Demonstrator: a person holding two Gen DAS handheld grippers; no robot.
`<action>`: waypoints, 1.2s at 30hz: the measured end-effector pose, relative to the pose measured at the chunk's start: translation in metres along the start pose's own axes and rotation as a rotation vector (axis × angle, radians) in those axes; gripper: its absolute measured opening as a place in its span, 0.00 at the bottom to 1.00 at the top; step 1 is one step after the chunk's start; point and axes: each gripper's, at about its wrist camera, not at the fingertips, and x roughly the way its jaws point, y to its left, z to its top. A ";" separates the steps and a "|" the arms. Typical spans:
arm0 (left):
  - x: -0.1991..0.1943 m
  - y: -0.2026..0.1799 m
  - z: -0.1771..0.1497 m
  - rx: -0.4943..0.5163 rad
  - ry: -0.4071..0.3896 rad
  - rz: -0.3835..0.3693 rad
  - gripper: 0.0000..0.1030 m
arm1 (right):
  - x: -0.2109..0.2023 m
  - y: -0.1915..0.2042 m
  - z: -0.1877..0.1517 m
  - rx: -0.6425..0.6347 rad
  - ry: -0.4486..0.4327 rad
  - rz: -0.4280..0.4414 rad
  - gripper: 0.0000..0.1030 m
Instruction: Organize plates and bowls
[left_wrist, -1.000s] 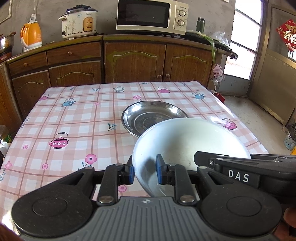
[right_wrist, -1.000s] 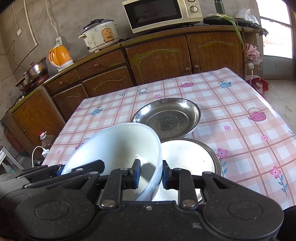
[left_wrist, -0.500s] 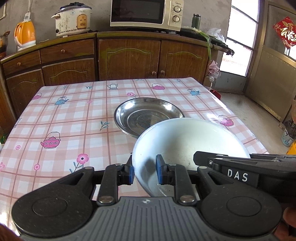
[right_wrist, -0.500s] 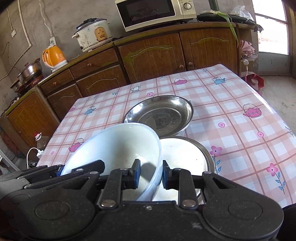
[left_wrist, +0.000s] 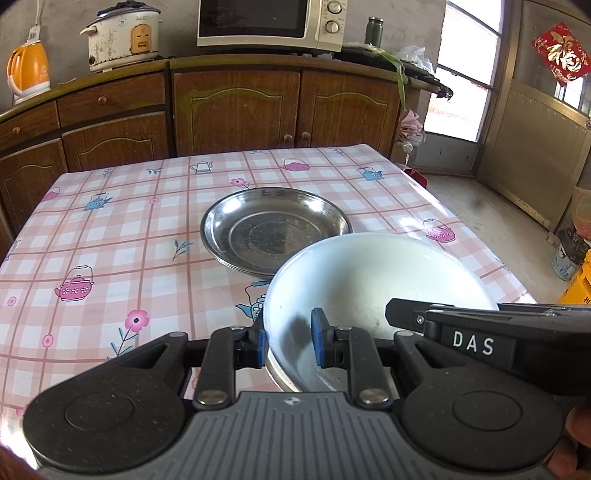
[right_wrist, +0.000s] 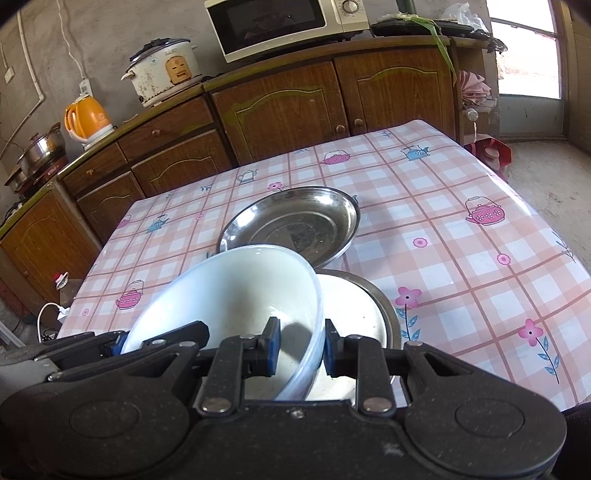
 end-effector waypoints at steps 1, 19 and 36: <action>0.002 -0.001 0.000 0.003 0.005 -0.002 0.21 | 0.002 -0.002 0.000 0.004 0.003 -0.003 0.29; 0.030 -0.013 -0.005 0.046 0.072 0.002 0.21 | 0.025 -0.026 -0.006 0.046 0.042 -0.016 0.29; 0.042 -0.012 -0.007 0.068 0.091 0.044 0.21 | 0.047 -0.033 -0.006 0.040 0.054 0.042 0.29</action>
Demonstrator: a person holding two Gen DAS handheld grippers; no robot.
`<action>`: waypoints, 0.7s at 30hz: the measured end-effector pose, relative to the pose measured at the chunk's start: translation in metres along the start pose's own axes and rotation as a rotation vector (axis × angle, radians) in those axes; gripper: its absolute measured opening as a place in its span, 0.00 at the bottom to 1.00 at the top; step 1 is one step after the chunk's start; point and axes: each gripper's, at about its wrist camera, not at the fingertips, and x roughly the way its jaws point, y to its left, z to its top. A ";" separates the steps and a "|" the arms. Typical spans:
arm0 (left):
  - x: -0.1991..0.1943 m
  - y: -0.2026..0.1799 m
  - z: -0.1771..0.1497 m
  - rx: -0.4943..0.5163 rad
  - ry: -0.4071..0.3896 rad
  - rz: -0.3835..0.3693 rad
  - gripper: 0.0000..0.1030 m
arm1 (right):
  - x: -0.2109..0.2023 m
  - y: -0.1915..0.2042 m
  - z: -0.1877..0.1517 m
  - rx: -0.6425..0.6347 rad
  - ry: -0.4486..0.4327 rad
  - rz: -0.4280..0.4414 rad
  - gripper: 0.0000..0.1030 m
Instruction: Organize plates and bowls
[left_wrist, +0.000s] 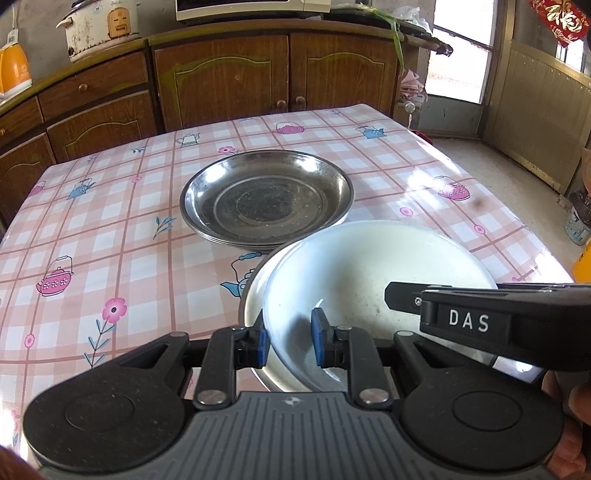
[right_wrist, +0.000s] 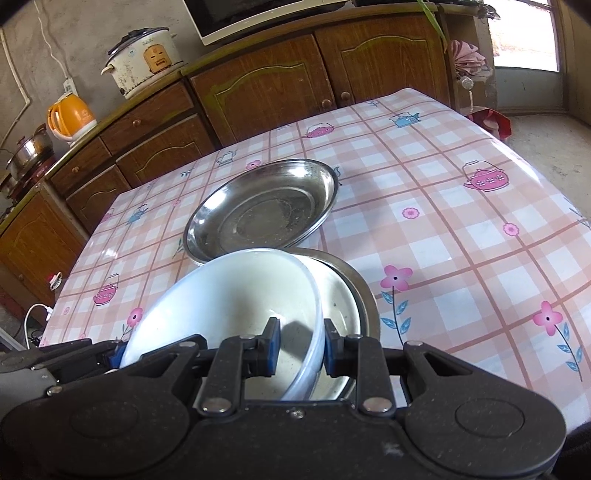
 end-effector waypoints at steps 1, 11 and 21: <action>0.001 0.001 0.000 -0.002 0.003 0.006 0.21 | 0.003 0.000 0.000 -0.002 0.006 0.009 0.29; 0.007 0.000 0.000 0.015 0.013 0.024 0.22 | 0.018 -0.007 0.001 0.013 0.027 0.031 0.32; 0.009 0.000 -0.002 0.035 0.013 0.019 0.22 | 0.011 0.001 0.008 -0.026 0.051 -0.024 0.45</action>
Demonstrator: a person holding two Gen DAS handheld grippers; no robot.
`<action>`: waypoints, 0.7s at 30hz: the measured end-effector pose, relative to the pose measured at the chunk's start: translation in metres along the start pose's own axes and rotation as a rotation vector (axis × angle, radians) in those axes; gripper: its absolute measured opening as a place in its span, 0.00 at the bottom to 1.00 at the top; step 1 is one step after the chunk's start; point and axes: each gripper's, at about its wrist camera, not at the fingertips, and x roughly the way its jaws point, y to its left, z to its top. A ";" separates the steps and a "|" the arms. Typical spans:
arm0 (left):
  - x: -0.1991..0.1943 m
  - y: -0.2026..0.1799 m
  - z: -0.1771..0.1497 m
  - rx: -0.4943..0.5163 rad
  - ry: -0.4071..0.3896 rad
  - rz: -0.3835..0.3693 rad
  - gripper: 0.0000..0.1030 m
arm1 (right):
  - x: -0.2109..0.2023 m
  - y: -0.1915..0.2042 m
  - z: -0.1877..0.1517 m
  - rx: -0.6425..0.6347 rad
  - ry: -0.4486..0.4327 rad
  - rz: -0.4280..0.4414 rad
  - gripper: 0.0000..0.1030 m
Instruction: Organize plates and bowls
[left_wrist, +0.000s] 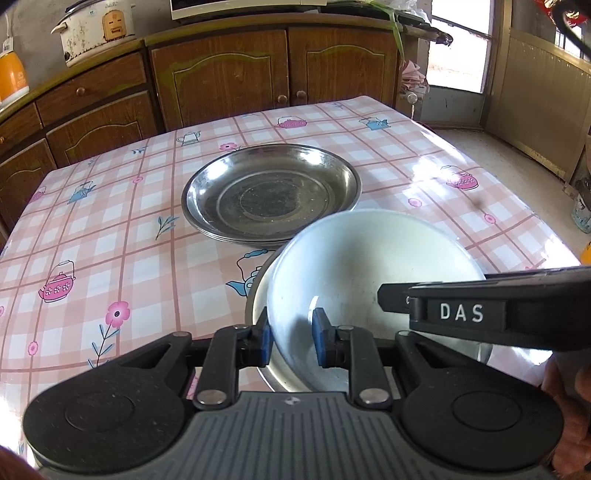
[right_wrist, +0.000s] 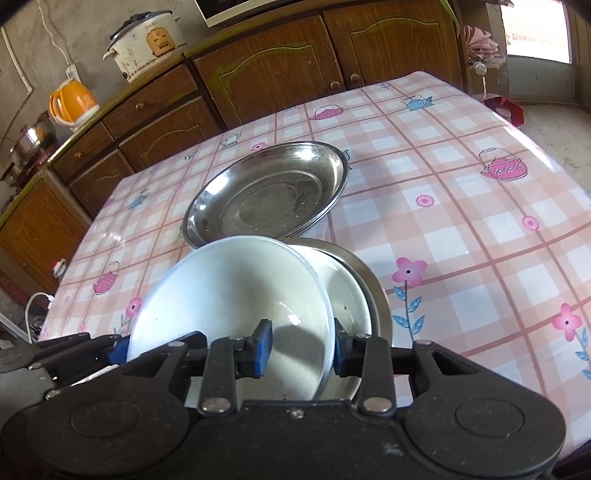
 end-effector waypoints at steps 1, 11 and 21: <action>0.000 0.000 0.000 -0.004 -0.003 -0.003 0.23 | 0.001 -0.001 0.001 0.008 0.014 0.004 0.48; -0.003 0.001 0.001 -0.013 -0.016 0.001 0.23 | -0.008 0.001 0.006 -0.017 0.001 -0.013 0.53; -0.015 0.007 0.003 -0.038 -0.048 0.008 0.39 | -0.027 0.013 0.008 -0.100 -0.055 -0.066 0.68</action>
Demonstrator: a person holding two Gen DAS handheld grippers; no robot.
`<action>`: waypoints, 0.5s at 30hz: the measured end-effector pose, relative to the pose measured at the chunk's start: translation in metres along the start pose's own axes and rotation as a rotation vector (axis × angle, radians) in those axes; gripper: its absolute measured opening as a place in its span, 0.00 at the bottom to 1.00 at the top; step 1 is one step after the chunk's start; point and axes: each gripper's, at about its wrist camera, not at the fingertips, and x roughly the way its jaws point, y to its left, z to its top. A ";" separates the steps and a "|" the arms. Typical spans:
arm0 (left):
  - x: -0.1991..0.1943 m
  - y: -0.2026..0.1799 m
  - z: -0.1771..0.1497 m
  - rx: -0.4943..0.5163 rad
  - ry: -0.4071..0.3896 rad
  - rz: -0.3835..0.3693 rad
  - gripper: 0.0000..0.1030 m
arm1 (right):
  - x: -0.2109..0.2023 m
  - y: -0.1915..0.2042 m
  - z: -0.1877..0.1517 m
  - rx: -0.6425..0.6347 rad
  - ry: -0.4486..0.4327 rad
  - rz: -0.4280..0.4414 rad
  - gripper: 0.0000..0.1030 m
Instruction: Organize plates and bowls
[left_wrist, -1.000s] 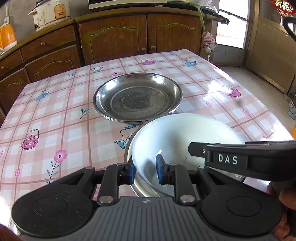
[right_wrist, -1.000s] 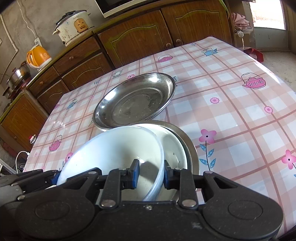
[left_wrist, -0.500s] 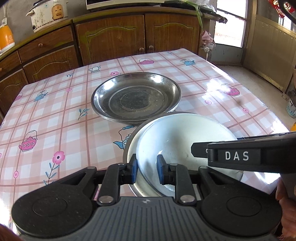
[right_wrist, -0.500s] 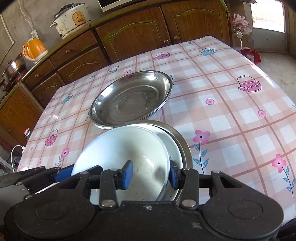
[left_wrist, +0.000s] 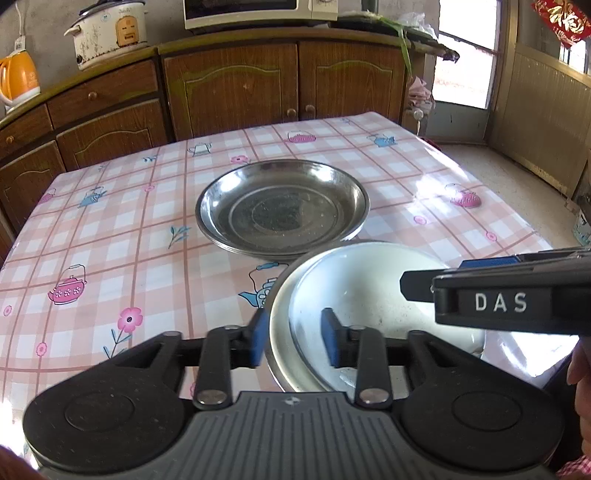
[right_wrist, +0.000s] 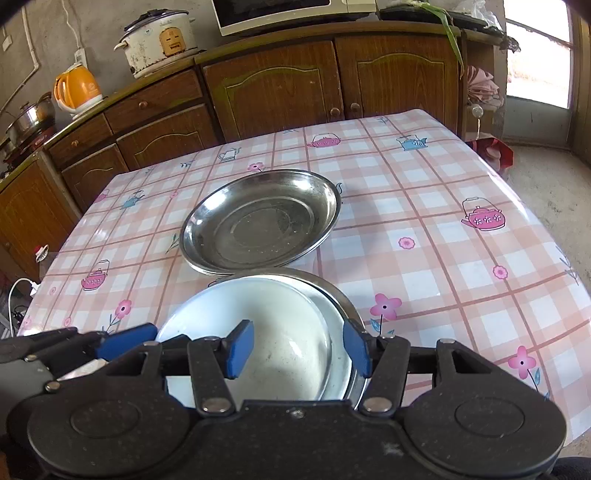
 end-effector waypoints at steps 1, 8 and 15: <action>-0.002 0.001 0.000 -0.002 -0.006 0.001 0.41 | -0.002 0.001 0.001 -0.007 -0.007 -0.007 0.70; -0.015 0.004 0.001 -0.013 -0.029 0.013 0.61 | -0.014 0.007 -0.001 -0.037 -0.036 -0.047 0.78; -0.021 0.006 -0.002 -0.019 -0.037 0.030 0.84 | -0.023 0.007 -0.006 -0.047 -0.062 -0.073 0.85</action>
